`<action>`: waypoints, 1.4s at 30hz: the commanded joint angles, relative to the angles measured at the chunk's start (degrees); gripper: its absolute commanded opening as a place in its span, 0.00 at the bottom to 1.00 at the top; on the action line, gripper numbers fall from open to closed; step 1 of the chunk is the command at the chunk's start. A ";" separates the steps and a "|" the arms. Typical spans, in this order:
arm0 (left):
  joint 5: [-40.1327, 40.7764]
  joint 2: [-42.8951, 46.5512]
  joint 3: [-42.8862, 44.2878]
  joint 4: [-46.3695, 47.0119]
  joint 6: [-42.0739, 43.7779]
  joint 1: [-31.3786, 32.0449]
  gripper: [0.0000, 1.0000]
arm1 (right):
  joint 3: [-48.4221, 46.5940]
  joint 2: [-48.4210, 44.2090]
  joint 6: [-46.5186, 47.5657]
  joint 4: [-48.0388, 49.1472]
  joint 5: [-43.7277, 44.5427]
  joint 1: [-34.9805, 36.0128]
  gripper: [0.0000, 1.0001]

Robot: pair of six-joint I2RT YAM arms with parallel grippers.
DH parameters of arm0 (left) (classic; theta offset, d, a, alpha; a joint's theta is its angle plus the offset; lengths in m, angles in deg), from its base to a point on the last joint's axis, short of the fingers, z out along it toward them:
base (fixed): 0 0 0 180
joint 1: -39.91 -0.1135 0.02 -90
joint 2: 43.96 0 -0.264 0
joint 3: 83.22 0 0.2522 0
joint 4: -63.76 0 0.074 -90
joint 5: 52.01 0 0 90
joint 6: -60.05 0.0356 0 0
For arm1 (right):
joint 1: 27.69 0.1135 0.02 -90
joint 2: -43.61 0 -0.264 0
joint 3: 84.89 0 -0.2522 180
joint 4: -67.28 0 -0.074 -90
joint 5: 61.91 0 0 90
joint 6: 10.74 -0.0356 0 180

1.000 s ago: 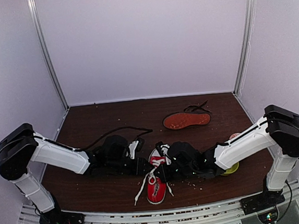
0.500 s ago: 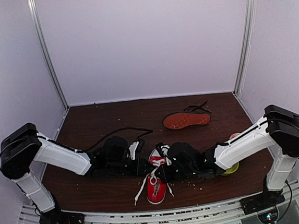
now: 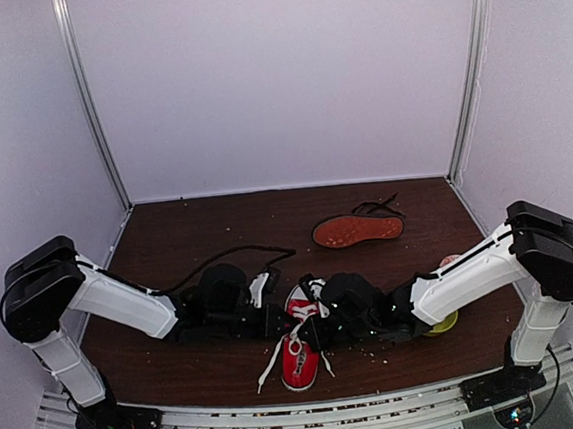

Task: Tie the shoes
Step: Cross the half-tied shoelace with the shoelace loop.

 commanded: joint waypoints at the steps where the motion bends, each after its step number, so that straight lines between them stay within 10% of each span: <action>1: -4.28 -0.57 -0.45 2.89 -0.12 2.22 0.02 | 0.37 -0.84 0.02 1.22 2.19 -0.48 0.00; 23: 7.00 5.79 -2.04 -5.40 -1.36 2.16 0.00 | 6.19 -13.64 3.53 -1.95 6.18 -0.64 0.19; 42: 6.21 6.55 -2.32 -5.32 -0.48 2.16 0.00 | 2.18 -4.67 4.35 1.56 1.20 -0.65 0.00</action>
